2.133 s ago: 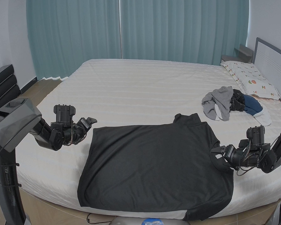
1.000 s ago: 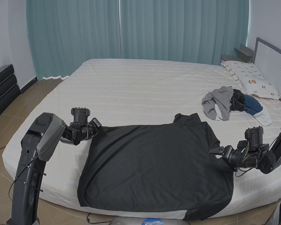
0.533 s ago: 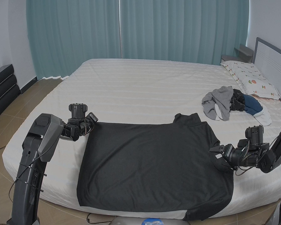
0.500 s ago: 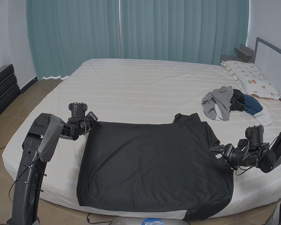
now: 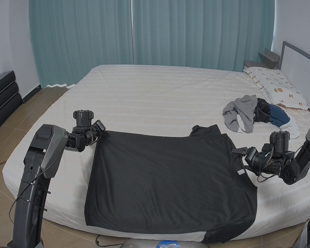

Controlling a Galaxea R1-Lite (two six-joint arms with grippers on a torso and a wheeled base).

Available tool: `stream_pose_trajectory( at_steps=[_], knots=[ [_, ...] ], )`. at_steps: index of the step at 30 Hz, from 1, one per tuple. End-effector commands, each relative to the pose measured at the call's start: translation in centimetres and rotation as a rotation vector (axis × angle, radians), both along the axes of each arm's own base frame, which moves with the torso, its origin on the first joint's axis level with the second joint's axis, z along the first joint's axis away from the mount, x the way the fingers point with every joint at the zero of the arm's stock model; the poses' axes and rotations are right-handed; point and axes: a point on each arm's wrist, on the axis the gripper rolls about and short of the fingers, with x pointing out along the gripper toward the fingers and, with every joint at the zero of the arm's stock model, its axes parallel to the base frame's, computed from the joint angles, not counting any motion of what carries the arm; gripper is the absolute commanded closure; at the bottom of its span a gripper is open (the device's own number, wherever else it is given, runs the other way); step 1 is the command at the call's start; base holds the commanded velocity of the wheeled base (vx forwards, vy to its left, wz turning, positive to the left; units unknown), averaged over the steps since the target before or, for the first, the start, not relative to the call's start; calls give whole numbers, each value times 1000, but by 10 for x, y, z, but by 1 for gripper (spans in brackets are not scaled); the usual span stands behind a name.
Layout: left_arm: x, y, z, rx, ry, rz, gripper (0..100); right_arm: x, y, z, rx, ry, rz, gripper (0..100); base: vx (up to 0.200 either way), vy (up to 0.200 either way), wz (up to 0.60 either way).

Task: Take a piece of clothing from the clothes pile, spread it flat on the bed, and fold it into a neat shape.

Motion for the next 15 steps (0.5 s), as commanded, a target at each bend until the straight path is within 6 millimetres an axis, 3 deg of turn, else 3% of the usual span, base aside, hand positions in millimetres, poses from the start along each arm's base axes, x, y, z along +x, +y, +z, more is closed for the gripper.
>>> stream_pose_trajectory(
  at_steps=[1,3,10,15],
  knots=[
    [0,2,7,2,-14,8,100,42,-7,-6,-51,-47,-40,0,0,0,0],
    [0,2,7,2,-14,10,100,50,-9,-8,-65,-47,-39,0,0,0,0],
    [-1,-2,10,4,-9,3,100,104,-9,-51,-175,-18,4,0,0,0,0],
    [-1,-3,9,12,1,17,100,132,-6,-69,-213,-20,19,0,0,0,0]
  ],
)
